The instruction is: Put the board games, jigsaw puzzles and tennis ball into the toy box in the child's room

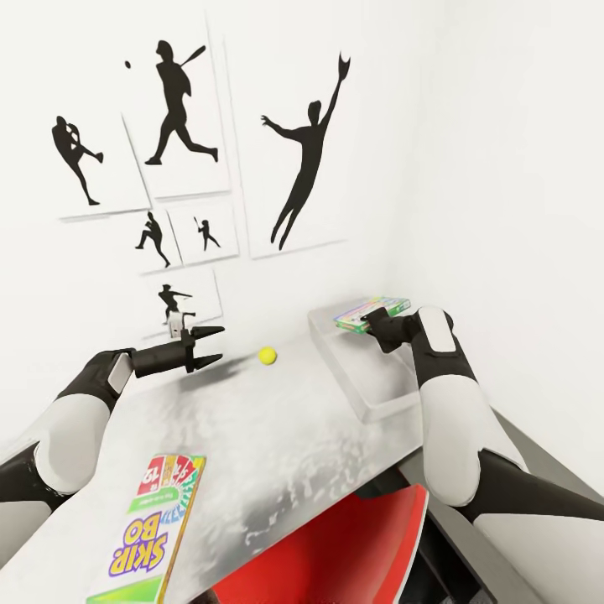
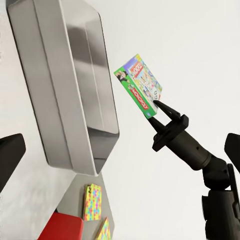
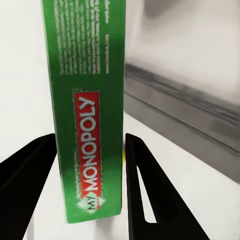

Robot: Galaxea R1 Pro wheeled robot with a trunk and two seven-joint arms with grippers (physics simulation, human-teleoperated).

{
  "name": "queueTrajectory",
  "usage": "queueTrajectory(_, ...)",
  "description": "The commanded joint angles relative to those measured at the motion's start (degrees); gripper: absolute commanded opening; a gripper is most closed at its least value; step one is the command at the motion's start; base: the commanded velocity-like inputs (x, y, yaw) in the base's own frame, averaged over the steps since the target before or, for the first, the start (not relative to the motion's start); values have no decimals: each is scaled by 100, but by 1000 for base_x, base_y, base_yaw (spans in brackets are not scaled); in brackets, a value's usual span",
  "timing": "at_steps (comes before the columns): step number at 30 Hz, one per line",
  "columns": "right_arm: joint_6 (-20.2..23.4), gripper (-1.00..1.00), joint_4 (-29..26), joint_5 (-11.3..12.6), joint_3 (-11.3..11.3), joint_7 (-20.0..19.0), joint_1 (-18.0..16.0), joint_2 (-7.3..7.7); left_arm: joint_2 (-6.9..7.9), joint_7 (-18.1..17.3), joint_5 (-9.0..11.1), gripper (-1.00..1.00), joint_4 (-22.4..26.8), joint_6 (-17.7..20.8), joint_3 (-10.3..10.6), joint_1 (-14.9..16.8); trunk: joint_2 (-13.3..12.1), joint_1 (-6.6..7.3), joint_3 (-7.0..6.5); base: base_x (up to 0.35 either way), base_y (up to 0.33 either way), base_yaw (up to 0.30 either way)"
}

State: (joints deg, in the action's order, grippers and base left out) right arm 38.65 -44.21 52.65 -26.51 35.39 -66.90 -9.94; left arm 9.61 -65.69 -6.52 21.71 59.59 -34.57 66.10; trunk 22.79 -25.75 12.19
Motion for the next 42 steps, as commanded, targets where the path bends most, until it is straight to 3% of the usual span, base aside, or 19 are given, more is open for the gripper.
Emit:
queueTrajectory(1,2,-100,-9,64,-21,56,-8,-6,-3,-40,-60,100,0,41,-41,8,13,-3,22,0,0,0)
queueTrajectory(42,40,-100,0,73,-21,-3,-87,-6,-5,-40,-43,100,7,41,-49,8,13,-3,408,0,0,0)
